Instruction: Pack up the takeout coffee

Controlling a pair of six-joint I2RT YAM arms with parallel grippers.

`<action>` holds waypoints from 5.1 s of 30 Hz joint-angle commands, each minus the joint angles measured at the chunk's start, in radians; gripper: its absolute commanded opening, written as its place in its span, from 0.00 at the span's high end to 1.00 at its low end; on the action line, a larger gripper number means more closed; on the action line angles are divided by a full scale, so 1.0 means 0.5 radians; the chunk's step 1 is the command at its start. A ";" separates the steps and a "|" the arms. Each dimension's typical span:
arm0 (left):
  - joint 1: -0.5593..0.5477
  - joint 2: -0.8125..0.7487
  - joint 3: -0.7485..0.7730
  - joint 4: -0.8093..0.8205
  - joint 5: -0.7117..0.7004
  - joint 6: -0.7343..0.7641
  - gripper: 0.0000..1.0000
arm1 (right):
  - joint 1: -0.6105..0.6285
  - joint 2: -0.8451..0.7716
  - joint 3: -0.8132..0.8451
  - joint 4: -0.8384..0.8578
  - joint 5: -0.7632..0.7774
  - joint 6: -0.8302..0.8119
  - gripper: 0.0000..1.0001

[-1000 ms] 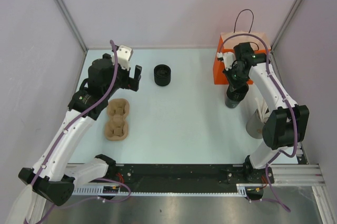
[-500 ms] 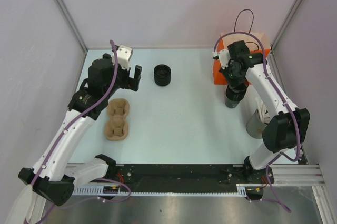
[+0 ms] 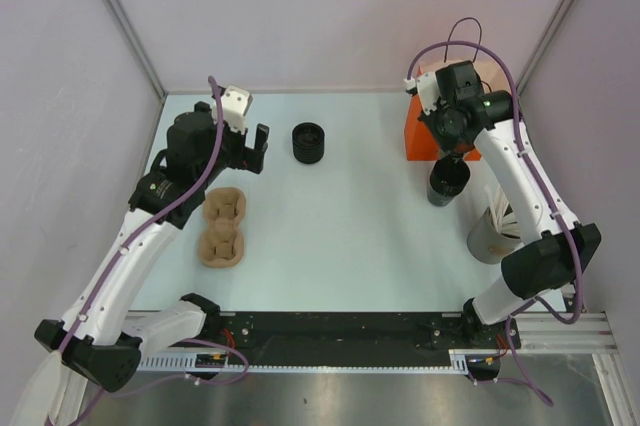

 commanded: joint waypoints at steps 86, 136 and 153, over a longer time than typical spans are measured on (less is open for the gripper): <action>0.748 -0.169 -0.555 0.420 0.187 -0.021 0.00 | 1.486 0.327 -0.632 0.718 -0.114 -0.193 0.75; 0.141 1.843 1.080 0.071 0.445 -0.134 0.11 | 0.133 -0.928 -0.602 0.448 -0.992 -0.301 0.11; 0.113 2.082 1.194 0.113 0.251 -0.110 0.25 | 0.069 -0.989 -0.635 0.473 -1.105 -0.282 0.11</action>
